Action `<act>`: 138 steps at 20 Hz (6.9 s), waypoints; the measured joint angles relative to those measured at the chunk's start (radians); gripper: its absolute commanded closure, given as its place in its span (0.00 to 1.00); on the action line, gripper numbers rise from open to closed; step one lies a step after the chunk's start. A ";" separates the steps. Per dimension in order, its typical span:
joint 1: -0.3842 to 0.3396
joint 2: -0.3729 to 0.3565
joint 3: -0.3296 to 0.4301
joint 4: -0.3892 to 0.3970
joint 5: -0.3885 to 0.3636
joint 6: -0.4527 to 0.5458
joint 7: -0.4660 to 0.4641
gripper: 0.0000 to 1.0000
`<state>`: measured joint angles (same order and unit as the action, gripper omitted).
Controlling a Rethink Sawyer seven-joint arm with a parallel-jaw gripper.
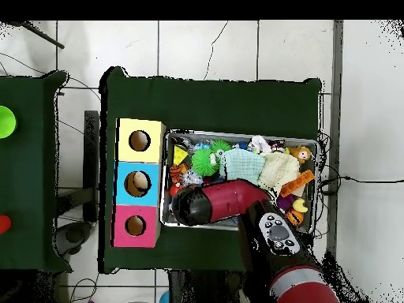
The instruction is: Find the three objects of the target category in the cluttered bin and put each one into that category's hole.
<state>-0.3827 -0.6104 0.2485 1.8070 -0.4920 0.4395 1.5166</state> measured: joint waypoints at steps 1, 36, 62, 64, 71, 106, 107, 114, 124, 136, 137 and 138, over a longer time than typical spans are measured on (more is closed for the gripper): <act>0.000 -0.003 0.000 0.000 0.000 0.000 0.000 0.00; 0.001 0.036 0.032 -0.042 -0.040 -0.009 0.000 0.00; -0.007 0.033 0.046 -0.042 -0.093 -0.009 0.000 0.00; -0.008 0.033 0.049 -0.042 -0.093 -0.009 0.000 0.00; -0.028 0.033 0.076 -0.041 -0.093 -0.008 0.000 0.00; -0.070 0.016 0.138 -0.039 -0.078 0.056 0.000 0.00; -0.070 0.015 0.139 -0.039 -0.077 0.057 0.000 0.00; -0.083 0.002 0.162 -0.039 -0.064 0.079 0.000 0.00; -0.132 0.004 0.185 -0.038 -0.049 0.091 0.000 0.00; -0.169 0.021 0.211 -0.043 -0.050 0.101 0.000 0.00; -0.169 0.022 0.213 -0.043 -0.050 0.102 0.000 0.00; -0.169 0.022 0.215 -0.044 -0.050 0.103 0.000 0.00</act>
<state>-0.5518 -0.5879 0.4636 1.7634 -0.5417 0.5421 1.5166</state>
